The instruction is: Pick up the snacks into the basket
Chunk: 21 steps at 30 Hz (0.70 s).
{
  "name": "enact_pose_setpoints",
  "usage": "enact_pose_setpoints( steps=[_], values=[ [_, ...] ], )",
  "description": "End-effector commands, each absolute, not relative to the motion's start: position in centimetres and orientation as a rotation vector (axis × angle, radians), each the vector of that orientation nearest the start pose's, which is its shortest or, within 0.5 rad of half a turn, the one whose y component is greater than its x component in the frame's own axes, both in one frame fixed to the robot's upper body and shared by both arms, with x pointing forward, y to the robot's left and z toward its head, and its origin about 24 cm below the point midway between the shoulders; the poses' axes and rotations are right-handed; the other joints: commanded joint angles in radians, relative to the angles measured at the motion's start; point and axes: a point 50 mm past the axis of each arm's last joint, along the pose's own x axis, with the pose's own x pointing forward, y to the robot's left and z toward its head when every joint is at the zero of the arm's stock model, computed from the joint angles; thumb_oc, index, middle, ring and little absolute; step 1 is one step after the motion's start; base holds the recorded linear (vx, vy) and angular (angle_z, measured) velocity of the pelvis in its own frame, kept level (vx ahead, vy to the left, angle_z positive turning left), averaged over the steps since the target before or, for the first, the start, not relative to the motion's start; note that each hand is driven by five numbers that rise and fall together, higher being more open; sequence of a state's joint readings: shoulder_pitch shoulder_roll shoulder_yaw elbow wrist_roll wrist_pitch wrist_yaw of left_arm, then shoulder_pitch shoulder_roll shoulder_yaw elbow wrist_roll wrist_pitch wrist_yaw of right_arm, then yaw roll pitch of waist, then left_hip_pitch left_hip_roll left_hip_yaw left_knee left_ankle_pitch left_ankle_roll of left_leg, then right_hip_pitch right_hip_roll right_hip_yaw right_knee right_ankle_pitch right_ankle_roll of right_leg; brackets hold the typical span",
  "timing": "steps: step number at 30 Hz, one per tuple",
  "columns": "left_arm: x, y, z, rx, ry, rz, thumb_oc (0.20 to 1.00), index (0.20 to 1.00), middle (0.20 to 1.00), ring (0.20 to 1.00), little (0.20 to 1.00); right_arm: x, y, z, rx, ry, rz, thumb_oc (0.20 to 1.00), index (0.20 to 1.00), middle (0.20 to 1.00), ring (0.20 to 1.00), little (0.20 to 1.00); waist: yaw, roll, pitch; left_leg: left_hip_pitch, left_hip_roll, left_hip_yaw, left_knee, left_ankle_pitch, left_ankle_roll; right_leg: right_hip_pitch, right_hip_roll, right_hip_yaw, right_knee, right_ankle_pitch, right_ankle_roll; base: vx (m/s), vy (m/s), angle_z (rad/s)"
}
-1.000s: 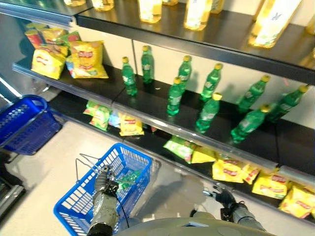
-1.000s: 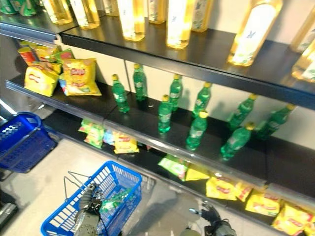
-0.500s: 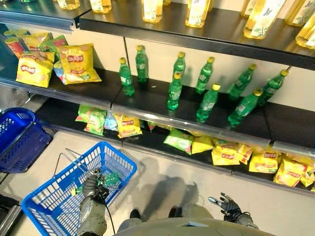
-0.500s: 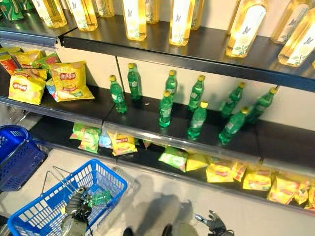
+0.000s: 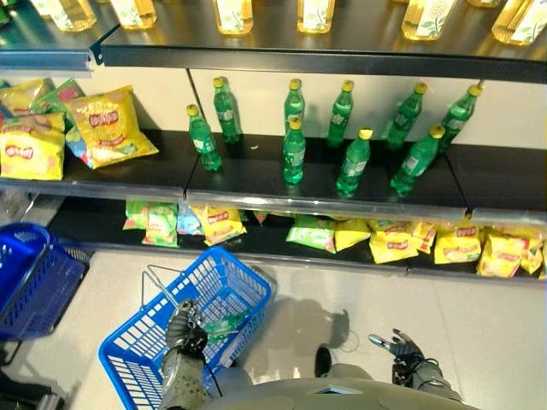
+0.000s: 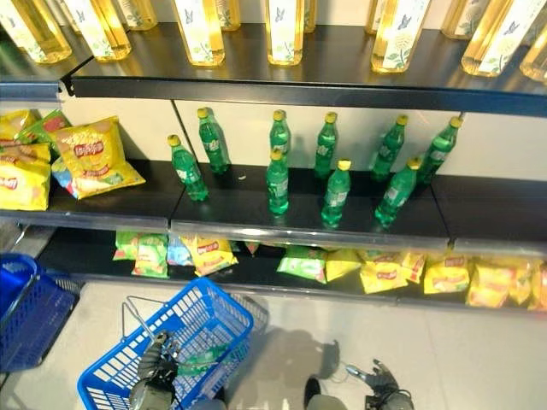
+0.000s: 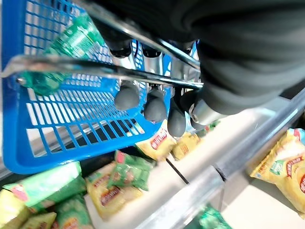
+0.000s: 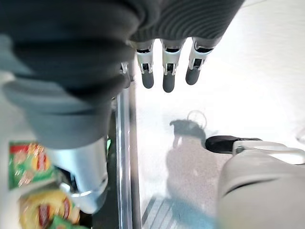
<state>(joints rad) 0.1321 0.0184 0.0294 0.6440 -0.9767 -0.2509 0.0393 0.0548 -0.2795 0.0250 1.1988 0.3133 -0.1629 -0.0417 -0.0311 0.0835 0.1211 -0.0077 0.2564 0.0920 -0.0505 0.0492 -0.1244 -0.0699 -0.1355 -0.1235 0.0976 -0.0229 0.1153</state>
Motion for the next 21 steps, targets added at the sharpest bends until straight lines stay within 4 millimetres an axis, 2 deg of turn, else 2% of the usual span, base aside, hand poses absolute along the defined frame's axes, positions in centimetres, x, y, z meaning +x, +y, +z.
enact_pose_setpoints(
  steps=[1, 2, 3, 4, 5, 7, 9, 11, 13, 15, 18, 19, 20, 21],
  values=[
    [19.6, 24.1, -4.7, -0.72, 0.079, 0.524, 0.2, 0.2, 0.2, 0.2, 0.2, 8.6, -25.4, -15.4, -0.001, 1.048, -0.408, 1.0, 1.0, 1.0, 1.0, 1.0, 0.004, -0.077, -0.031, 0.005, -0.156, -0.021, -0.037, 0.003, 0.042, 0.065, -0.196, 0.004, -0.008, 0.153, 0.092, 0.04, 0.48, -0.27],
    [19.6, 24.2, -4.5, -0.702, 0.067, 0.514, 0.2, 0.2, 0.2, 0.2, 0.2, 8.8, -25.3, -15.4, 0.005, 1.04, -0.407, 1.0, 1.0, 1.0, 1.0, 1.0, 0.003, -0.074, -0.025, 0.012, -0.177, -0.003, -0.037, -0.003, 0.055, 0.038, -0.201, 0.001, 0.024, 0.169, 0.085, 0.0, 0.409, -0.6],
    [19.6, 24.4, -4.3, -0.689, 0.061, 0.51, 0.2, 0.2, 0.2, 0.2, 0.2, 9.1, -25.2, -15.3, -0.002, 1.032, -0.397, 1.0, 1.0, 1.0, 1.0, 1.0, 0.012, -0.072, -0.023, 0.014, -0.192, 0.005, -0.037, -0.012, 0.064, 0.015, -0.212, -0.03, 0.046, 0.181, 0.079, 0.0, 0.277, -0.51],
    [19.6, 24.4, -4.3, -0.689, 0.061, 0.51, 0.2, 0.2, 0.2, 0.2, 0.2, 9.1, -25.2, -15.3, -0.001, 1.032, -0.397, 1.0, 1.0, 1.0, 1.0, 1.0, 0.012, -0.073, -0.024, 0.013, -0.193, 0.005, -0.037, -0.012, 0.065, 0.013, -0.213, -0.029, 0.047, 0.18, 0.08, 0.0, 0.409, -0.58],
    [19.5, 24.4, -3.9, -0.672, 0.054, 0.49, 0.2, 0.2, 0.2, 0.2, 0.2, 9.3, -24.9, -15.3, -0.007, 1.029, -0.375, 1.0, 1.0, 1.0, 1.0, 1.0, 0.042, -0.064, -0.021, 0.02, -0.225, 0.018, -0.037, -0.026, 0.092, 0.007, -0.248, -0.172, 0.114, 0.164, 0.062, 0.01, 0.401, -0.37],
    [19.9, 24.3, -3.8, -0.67, 0.056, 0.472, 0.2, 0.2, 0.2, 0.2, 0.2, 9.6, -24.5, -15.4, 0.004, 1.024, -0.358, 1.0, 1.0, 1.0, 1.0, 1.0, 0.035, -0.064, -0.013, 0.023, -0.243, 0.017, -0.037, -0.022, 0.107, -0.003, -0.164, -0.165, 0.171, 0.104, 0.049, 0.02, 0.343, -0.54],
    [20.2, 24.0, -3.6, -0.669, 0.049, 0.444, 0.2, 0.2, 0.2, 0.2, 0.2, 9.6, -24.3, -15.4, 0.005, 1.026, -0.344, 1.0, 1.0, 1.0, 1.0, 1.0, 0.021, -0.067, -0.012, 0.022, -0.267, 0.001, -0.037, -0.01, 0.115, -0.013, -0.018, -0.13, 0.166, 0.029, 0.022, 0.03, 0.174, -0.15],
    [20.3, 23.7, -3.8, -0.676, 0.058, 0.435, 0.2, 0.2, 0.2, 0.2, 0.2, 9.4, -24.2, -15.5, 0.015, 1.026, -0.347, 1.0, 1.0, 1.0, 1.0, 1.0, 0.01, -0.076, -0.017, 0.025, -0.297, -0.012, -0.037, -0.002, 0.118, -0.012, 0.074, -0.088, 0.122, 0.002, -0.002, 0.05, 0.132, 0.07],
    [20.1, 23.5, -4.2, -0.692, 0.07, 0.446, 0.2, 0.2, 0.2, 0.2, 0.2, 9.2, -24.0, -15.6, 0.034, 1.019, -0.354, 1.0, 1.0, 1.0, 1.0, 1.0, -0.003, -0.091, -0.03, 0.021, -0.32, -0.023, -0.037, -0.003, 0.12, -0.002, 0.133, -0.021, 0.029, 0.006, -0.032, 0.04, 0.08, 0.27],
    [19.9, 23.4, -4.2, -0.708, 0.06, 0.463, 0.2, 0.2, 0.2, 0.2, 0.2, 9.0, -23.6, -15.7, 0.028, 1.032, -0.347, 1.0, 1.0, 1.0, 1.0, 1.0, 0.015, -0.097, -0.038, 0.032, -0.334, -0.02, -0.037, -0.007, 0.122, 0.04, 0.108, -0.042, -0.034, 0.03, -0.028, 0.02, 0.048, 0.37],
    [19.7, 23.3, -4.3, -0.741, 0.056, 0.487, 0.2, 0.2, 0.2, 0.2, 0.2, 9.1, -23.7, -15.7, 0.02, 1.036, -0.342, 1.0, 1.0, 1.0, 1.0, 1.0, 0.018, -0.092, -0.037, 0.032, -0.327, -0.009, -0.037, 0.002, 0.113, 0.063, 0.104, -0.044, -0.063, 0.047, -0.021, -0.01, 0.056, 0.12],
    [20.2, 23.3, -4.0, -0.747, 0.042, 0.489, 0.2, 0.2, 0.2, 0.2, 0.2, 8.9, -24.1, -15.6, 0.009, 1.038, -0.345, 1.0, 1.0, 1.0, 1.0, 1.0, 0.015, -0.094, -0.027, 0.01, -0.32, 0.019, 0.004, 0.012, 0.101, 0.071, 0.084, -0.063, -0.073, 0.054, -0.021, -0.03, 0.056, 0.24],
    [20.2, 23.3, -4.0, -0.747, 0.041, 0.489, 0.2, 0.2, 0.2, 0.2, 0.2, 8.9, -24.1, -15.6, 0.01, 1.038, -0.345, 1.0, 1.0, 1.0, 1.0, 1.0, 0.014, -0.095, -0.027, 0.007, -0.32, 0.018, 0.008, 0.01, 0.101, 0.07, 0.083, -0.064, -0.073, 0.054, -0.021, -0.14, 0.158, 0.37],
    [20.8, 23.5, -3.8, -0.744, 0.039, 0.49, 0.2, 0.2, 0.2, 0.2, 0.2, 8.9, -24.6, -15.5, -0.01, 1.042, -0.352, 1.0, 1.0, 1.0, 1.0, 1.0, 0.006, -0.118, -0.013, -0.026, -0.253, 0.094, 0.081, -0.015, 0.078, 0.063, 0.041, -0.08, -0.072, 0.062, -0.01, -0.14, 0.158, 0.38]
  ],
)
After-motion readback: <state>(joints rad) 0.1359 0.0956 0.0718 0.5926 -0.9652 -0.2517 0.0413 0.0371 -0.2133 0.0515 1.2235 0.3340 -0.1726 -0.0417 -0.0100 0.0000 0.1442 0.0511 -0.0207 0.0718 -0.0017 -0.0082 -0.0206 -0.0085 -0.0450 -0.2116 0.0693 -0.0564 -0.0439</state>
